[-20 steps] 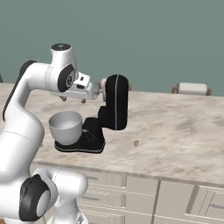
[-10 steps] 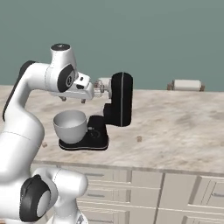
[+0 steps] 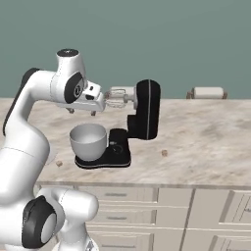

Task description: Add butter and sugar cubes to the stand mixer bowl and then turn on the stand mixer to begin making frosting.

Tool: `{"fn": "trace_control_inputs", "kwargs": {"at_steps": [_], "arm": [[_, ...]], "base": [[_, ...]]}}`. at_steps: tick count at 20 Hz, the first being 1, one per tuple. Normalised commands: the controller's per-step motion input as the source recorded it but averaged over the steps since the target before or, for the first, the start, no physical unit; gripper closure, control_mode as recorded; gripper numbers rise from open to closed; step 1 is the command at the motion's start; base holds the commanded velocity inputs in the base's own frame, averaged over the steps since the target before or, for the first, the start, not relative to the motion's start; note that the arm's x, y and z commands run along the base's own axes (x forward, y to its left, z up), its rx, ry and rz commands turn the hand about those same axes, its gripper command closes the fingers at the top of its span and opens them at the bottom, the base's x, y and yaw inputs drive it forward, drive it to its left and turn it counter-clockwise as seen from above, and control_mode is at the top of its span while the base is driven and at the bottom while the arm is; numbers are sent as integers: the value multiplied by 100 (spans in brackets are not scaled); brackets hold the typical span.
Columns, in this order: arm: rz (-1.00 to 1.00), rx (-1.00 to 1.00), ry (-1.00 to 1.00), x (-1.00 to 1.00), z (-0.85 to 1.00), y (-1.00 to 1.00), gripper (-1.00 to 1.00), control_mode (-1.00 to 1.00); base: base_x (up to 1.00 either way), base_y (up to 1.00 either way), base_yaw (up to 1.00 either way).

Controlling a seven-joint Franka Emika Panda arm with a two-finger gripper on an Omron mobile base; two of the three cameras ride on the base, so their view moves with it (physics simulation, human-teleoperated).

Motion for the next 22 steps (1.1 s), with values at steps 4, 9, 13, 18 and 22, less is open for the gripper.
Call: {"fn": "trace_control_inputs", "kwargs": {"at_steps": [4,9,13,18,22], "arm": [[0,0,0,0,0,0,-100,100],[0,0,0,0,0,0,-100,100],[0,0,0,0,0,0,-100,-100],[0,0,0,0,0,-1,-100,-100],[0,2,0,0,0,-17,-100,-100]], "base": [[-6,42,-14],[0,21,-4],[0,0,0],[0,0,0],[0,0,0]]}}
